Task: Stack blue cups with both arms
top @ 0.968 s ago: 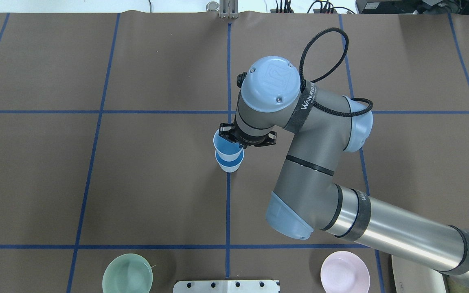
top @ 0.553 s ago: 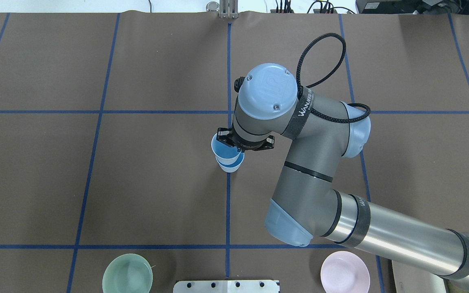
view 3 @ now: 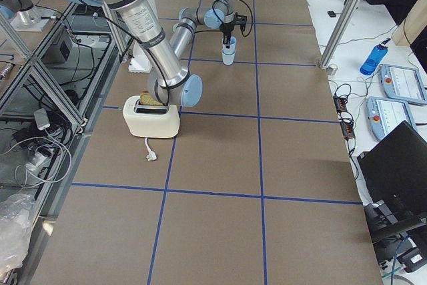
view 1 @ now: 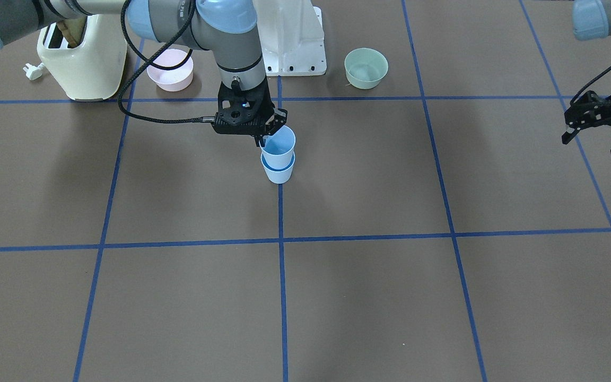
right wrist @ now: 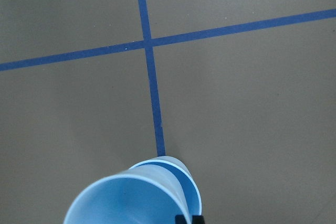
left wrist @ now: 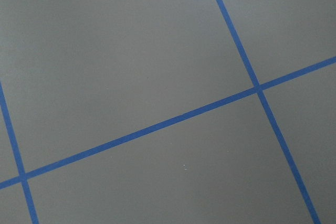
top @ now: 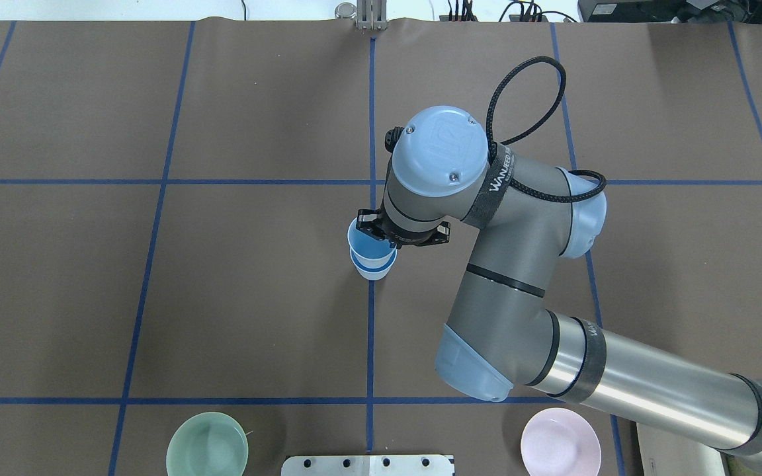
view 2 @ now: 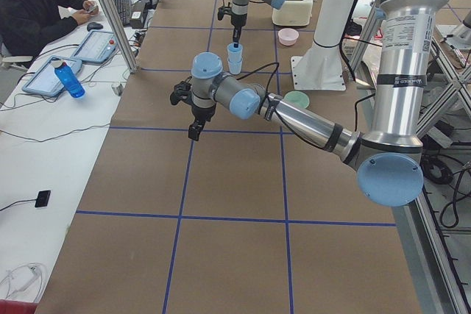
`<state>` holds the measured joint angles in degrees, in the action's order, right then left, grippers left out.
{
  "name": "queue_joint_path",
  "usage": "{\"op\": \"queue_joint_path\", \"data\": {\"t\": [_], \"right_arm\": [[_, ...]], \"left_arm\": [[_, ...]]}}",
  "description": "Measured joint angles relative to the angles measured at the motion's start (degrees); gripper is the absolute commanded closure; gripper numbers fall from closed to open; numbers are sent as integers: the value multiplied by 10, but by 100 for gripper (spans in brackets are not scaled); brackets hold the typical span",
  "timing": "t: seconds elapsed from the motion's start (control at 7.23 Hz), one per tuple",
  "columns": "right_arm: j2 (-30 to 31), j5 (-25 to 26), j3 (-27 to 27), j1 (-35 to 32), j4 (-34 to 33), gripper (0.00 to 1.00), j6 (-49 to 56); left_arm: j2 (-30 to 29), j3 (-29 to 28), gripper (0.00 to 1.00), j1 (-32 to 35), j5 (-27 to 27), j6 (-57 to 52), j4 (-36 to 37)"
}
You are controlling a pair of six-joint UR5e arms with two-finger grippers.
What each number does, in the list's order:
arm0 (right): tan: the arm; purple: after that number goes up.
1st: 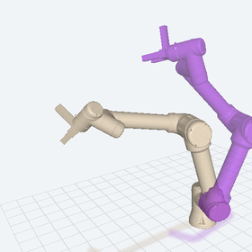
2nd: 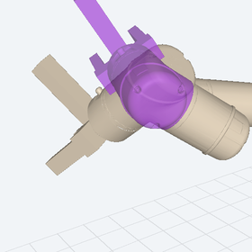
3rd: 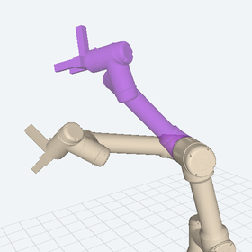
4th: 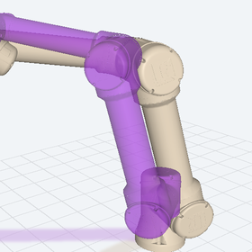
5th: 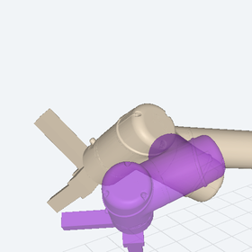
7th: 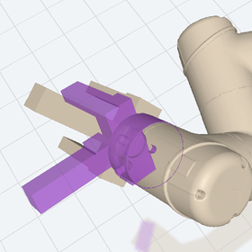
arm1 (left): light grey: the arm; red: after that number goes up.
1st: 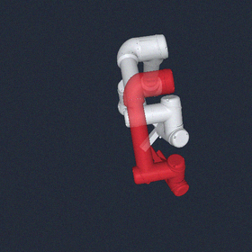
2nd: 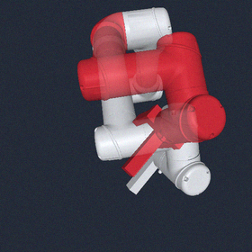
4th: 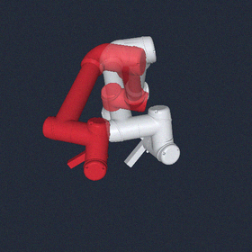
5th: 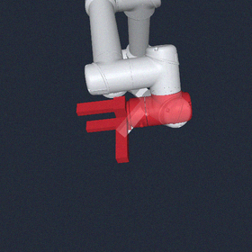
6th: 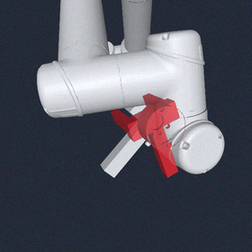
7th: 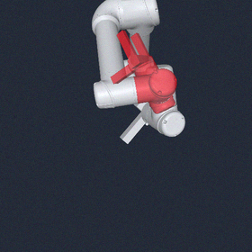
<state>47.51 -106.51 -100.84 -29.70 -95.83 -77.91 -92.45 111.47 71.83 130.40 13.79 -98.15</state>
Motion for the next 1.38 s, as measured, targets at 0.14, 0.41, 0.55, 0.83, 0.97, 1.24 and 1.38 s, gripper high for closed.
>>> {"op": "queue_joint_path", "data": {"t": [0.14, 0.41, 0.55, 0.83, 0.97, 1.24, 1.38], "right_arm": [[0, 0, 0, 0, 1, 76, 0], [-2, 0, -1, -1, 1, 0, 2], [-2, 0, -2, -3, 2, 0, 5], [-1, -1, -3, -9, 1, 0, 9], [-1, -4, -3, -17, 1, 0, 12], [9, -17, -4, -66, 1, 0, 67], [27, -41, -6, -109, 0, 0, 128]], "left_arm": [[0, 1, 3, 0, 0, 0, 0], [0, 1, 3, 0, 0, 1, 1], [0, 1, 3, 0, 0, 1, 1], [1, 2, 3, 0, 0, 1, 1], [2, 2, 3, 0, 0, 1, 1], [2, 2, 3, 0, 0, 0, 1], [2, 2, 3, 1, 3, -1, 1]]}}
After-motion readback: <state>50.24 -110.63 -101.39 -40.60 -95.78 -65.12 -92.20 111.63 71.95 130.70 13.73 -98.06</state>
